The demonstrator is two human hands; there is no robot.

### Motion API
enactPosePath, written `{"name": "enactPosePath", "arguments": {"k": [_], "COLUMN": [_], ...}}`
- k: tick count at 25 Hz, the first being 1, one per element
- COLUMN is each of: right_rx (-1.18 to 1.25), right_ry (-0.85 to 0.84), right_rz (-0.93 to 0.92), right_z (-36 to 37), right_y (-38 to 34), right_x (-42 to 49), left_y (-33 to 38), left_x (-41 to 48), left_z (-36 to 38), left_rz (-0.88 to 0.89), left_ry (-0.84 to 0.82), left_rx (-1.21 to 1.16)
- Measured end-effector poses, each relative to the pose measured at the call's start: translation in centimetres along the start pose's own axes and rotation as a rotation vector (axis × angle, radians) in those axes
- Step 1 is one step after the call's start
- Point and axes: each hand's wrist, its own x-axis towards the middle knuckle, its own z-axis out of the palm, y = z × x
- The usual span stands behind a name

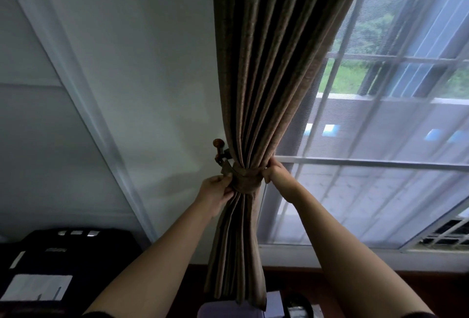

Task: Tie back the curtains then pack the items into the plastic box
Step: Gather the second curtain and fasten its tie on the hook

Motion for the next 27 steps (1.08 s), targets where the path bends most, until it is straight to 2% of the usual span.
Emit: {"name": "enactPosePath", "arguments": {"k": [1,3,5,7,11,15,17,22,24,27], "right_rx": [-0.093,-0.253,-0.141,-0.055,-0.177,-0.21,-0.234,-0.357,-0.411,-0.454], "right_ry": [0.068,0.334,0.437,0.376,0.34,0.32,0.298,0.172,0.084,-0.007], "right_rz": [-0.027,-0.157,-0.277,-0.327,-0.324,-0.252,-0.171,-0.002,0.043,0.107], "right_z": [0.0,0.0,-0.3,-0.3,-0.1,-0.3,-0.3,-0.3,-0.3,0.0], "right_y": [0.1,1.0,2.0,2.4,2.1,4.4,6.2,12.4,14.9,18.0], "right_x": [0.2,0.2,-0.4,-1.2,-1.3,-1.8,-2.6,-5.4,-7.1,-10.2], "left_y": [0.0,0.3,1.1,2.1,2.1,-0.1,-1.9,-7.4,-9.9,-13.6], "left_x": [-0.2,-0.2,-0.3,-0.2,0.4,0.3,-0.2,-3.4,-4.9,-7.4], "left_z": [0.0,-0.4,-0.8,-1.2,-1.2,-1.7,-2.2,-3.1,-3.4,-3.8], "left_rz": [0.008,0.035,0.066,0.055,0.031,0.074,0.113,0.153,0.131,0.064], "left_ry": [-0.016,-0.017,0.026,0.038,0.054,0.179,0.241,0.373,0.394,0.367], "left_rx": [-0.003,0.014,0.007,-0.027,0.015,0.11,0.248,0.82,0.924,0.93]}}
